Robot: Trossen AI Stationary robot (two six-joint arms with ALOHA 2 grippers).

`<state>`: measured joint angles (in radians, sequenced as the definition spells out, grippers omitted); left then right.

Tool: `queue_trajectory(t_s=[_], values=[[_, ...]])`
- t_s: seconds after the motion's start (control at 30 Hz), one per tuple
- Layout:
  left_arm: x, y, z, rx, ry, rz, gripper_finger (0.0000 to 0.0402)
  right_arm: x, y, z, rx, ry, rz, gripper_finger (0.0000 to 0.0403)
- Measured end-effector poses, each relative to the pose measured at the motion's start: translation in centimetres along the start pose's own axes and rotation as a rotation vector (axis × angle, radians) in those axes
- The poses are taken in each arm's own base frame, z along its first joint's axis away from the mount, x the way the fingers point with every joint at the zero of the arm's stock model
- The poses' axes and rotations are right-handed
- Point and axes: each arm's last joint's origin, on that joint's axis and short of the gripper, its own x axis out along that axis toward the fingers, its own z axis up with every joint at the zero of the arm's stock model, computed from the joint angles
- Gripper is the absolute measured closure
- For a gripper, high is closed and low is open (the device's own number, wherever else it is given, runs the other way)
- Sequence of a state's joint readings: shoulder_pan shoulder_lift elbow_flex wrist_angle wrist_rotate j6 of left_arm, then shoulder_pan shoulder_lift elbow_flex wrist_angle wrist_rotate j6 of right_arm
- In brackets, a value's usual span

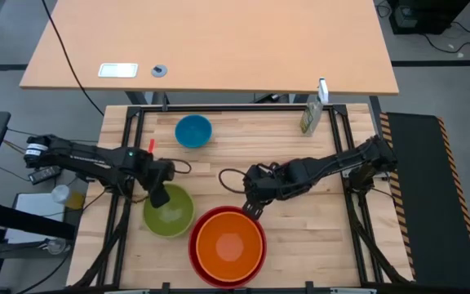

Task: Nest bowls inside each other
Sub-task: Stack the green bowl on top of the orange bowl

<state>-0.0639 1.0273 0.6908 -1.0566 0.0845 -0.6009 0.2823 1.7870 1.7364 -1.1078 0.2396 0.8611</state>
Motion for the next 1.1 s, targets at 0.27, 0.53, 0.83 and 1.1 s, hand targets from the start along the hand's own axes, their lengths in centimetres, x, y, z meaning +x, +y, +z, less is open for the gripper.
queue_trajectory(t_s=[0.27, 0.53, 0.83, 1.1], values=[[-5.9, -1.9, 1.7, -0.026, -0.175, -0.161, 0.0388, -1.9, -2.2, 1.4, -0.025, 0.049, -0.093, 0.0226], [-8.4, -4.8, 4.3, -0.005, -0.261, -0.284, 0.0385, -2.4, -5.0, 2.1, -0.044, 0.047, -0.120, 0.0241], [-4.7, -11.7, 8.1, 0.092, -0.230, -0.401, 0.0385, -2.3, -8.6, 1.0, 0.006, 0.051, -0.118, 0.0241], [0.0, -15.9, 10.7, 0.181, -0.226, -0.377, 0.0364, -1.5, -11.1, -1.1, 0.099, 0.027, -0.035, 0.0242]])
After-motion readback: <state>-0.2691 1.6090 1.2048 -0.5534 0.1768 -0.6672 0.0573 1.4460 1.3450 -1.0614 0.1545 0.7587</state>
